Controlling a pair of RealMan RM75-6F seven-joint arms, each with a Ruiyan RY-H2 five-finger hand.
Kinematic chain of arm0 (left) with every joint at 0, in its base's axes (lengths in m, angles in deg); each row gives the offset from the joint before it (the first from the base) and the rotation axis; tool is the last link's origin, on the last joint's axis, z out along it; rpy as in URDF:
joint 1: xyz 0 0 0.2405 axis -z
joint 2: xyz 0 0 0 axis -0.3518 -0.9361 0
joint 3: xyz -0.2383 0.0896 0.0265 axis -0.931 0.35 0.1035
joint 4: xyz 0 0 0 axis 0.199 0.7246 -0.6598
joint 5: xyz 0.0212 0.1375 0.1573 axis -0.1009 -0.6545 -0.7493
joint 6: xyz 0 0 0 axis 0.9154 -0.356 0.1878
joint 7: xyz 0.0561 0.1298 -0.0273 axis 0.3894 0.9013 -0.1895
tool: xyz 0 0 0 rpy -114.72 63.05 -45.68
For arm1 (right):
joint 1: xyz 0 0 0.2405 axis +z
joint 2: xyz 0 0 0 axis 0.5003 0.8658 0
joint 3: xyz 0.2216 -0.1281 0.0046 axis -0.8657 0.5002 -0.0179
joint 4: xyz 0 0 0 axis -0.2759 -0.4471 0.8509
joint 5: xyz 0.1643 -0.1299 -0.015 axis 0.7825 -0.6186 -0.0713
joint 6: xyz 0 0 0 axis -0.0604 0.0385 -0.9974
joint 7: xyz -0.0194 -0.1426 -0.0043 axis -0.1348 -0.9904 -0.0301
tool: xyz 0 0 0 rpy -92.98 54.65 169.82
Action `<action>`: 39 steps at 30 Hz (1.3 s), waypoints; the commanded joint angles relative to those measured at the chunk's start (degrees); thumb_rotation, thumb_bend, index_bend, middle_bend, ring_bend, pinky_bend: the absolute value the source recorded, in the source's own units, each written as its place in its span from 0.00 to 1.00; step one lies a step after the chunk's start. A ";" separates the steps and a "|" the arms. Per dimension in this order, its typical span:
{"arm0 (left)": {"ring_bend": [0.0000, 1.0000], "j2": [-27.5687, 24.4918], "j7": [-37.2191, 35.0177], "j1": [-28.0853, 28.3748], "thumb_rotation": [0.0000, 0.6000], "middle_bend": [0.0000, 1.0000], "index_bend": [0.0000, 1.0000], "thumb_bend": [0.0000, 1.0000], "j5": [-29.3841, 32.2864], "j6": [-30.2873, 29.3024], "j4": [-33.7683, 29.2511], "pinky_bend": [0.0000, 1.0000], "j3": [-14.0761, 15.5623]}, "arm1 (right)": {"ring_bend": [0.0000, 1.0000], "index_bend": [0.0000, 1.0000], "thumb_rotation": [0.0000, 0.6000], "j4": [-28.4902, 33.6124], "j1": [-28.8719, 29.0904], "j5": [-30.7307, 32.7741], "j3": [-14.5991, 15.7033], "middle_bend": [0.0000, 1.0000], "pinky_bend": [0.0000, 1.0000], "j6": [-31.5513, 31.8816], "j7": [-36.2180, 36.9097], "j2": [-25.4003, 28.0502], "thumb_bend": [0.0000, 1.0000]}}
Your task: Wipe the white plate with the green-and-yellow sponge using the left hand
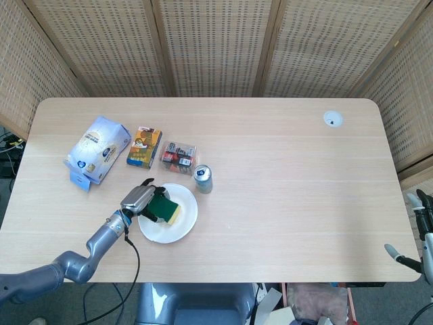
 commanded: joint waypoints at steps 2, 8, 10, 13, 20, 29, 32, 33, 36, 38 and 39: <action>0.30 -2.43 1.40 0.44 1.00 0.41 0.59 0.06 -0.69 -0.81 -3.45 0.01 -0.60 | 0.00 0.00 1.00 0.06 -0.02 -0.18 0.02 0.00 0.00 0.12 0.15 0.08 0.00; 0.30 -1.48 4.12 0.59 1.00 0.41 0.59 0.06 1.15 0.90 -3.03 0.01 0.04 | 0.00 0.00 1.00 -0.04 -0.05 -0.30 0.08 0.00 0.00 0.16 0.23 0.10 0.00; 0.30 -0.40 4.90 0.53 1.00 0.41 0.59 0.07 1.80 1.48 -1.88 0.01 0.41 | 0.00 0.00 1.00 -0.08 -0.05 -0.31 0.13 0.00 0.00 0.10 0.33 0.14 0.00; 0.30 0.82 5.61 0.47 1.00 0.41 0.59 0.06 2.25 1.91 -0.41 0.01 0.75 | 0.00 0.00 1.00 -0.13 -0.04 -0.18 0.06 0.00 0.00 0.09 0.47 0.16 0.00; 0.30 1.46 6.98 0.53 1.00 0.41 0.59 0.07 2.46 2.36 0.41 0.01 1.05 | 0.00 0.00 1.00 -0.04 -0.06 -0.32 0.09 0.00 0.00 0.14 0.62 0.27 0.00; 0.30 -1.65 9.36 1.08 1.00 0.41 0.60 0.06 3.29 0.31 -2.65 0.00 -1.22 | 0.00 0.00 1.00 0.06 -0.21 -0.64 0.18 0.00 0.00 0.47 0.78 0.35 0.00; 0.30 -0.24 11.66 1.29 1.00 0.41 0.60 0.07 4.43 1.31 -1.01 0.00 -0.63 | 0.00 0.00 1.00 0.05 -0.19 -0.61 0.16 0.00 0.00 0.44 0.84 0.37 0.00; 0.30 0.47 12.26 1.31 1.00 0.41 0.59 0.07 4.74 1.53 -0.31 0.00 -0.44 | 0.00 0.00 1.00 0.02 -0.19 -0.57 0.16 0.00 0.00 0.42 0.90 0.37 0.00; 0.30 1.70 13.39 1.36 1.00 0.41 0.60 0.06 5.09 1.87 1.14 0.00 -0.03 | 0.00 0.00 1.00 -0.04 -0.20 -0.51 0.13 0.00 0.00 0.43 0.94 0.38 0.00; 0.30 2.60 14.32 1.41 1.00 0.41 0.60 0.06 5.71 2.49 2.44 0.00 0.22 | 0.00 0.00 1.00 -0.02 -0.21 -0.49 0.12 0.00 0.00 0.42 0.99 0.39 0.00; 0.30 2.96 14.53 1.41 1.00 0.41 0.60 0.07 6.13 2.84 2.90 0.00 0.20 | 0.00 0.00 1.00 -0.04 -0.22 -0.49 0.13 0.00 0.00 0.44 1.03 0.41 0.00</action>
